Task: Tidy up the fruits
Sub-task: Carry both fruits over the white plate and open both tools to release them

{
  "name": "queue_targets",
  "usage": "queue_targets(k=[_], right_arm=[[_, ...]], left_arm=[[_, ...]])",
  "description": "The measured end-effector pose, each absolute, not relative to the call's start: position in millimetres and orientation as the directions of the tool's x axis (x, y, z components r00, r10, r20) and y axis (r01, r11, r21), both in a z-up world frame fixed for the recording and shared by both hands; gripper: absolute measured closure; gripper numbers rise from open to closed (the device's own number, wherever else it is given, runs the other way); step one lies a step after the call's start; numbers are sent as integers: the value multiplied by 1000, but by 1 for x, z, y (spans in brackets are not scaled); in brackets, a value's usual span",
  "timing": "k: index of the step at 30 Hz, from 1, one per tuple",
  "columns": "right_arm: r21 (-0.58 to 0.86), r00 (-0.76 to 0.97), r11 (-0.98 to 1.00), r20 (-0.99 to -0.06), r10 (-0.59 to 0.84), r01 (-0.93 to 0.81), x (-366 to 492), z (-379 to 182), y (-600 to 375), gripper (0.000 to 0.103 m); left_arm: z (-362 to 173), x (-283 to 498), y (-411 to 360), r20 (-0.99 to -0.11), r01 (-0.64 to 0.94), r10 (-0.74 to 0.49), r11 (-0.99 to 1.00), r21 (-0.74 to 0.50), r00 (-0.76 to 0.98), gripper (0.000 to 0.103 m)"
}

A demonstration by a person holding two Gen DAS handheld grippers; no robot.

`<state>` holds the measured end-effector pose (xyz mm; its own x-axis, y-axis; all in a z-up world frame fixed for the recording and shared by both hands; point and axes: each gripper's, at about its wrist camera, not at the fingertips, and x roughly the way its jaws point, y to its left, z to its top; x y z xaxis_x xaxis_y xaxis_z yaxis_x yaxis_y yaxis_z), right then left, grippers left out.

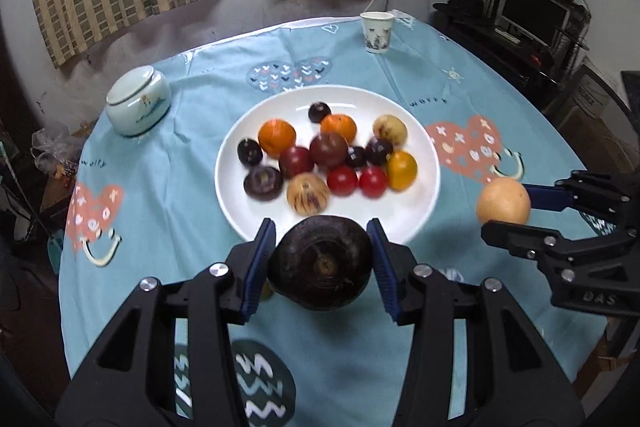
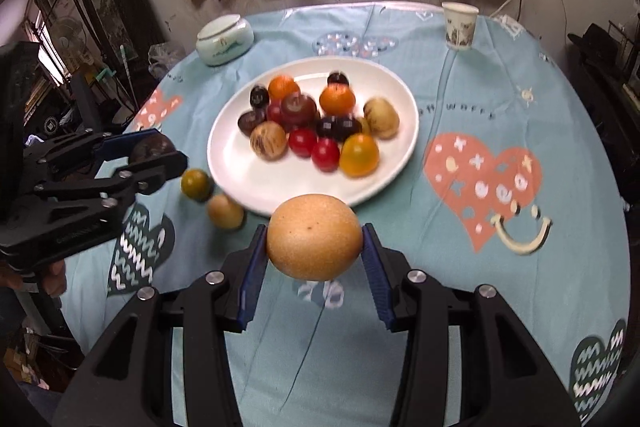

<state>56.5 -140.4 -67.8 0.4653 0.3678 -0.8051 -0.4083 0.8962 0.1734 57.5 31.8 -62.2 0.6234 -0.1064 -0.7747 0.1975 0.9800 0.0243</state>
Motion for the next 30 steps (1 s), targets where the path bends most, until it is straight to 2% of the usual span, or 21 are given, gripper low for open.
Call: queue_targets(k=[7,19,22,25,30], right_arm=[[144,494,886,-786,373,-441,119,-56,-122,56],[181,429,876,-816,387,-447,201,-96,-96,56],[207,403,869,-821,403,-449,209,-102,-95,55],[205,413,872,-817,402,-445,213,-103,-93,37],[206,442,874,-798,411,-441,211,-93,-99,35]], left_arm=[[-74,121,21,-804,99,-2,993,71,595,55],[-113,170,32,-846,40,78,992,117,527,54],[-114,173,32,-842,39,82,992,121,534,43],[-114,175,32,-839,38,84,992,123,537,39],[-107,174,40,-837,21,82,994,111,542,36]])
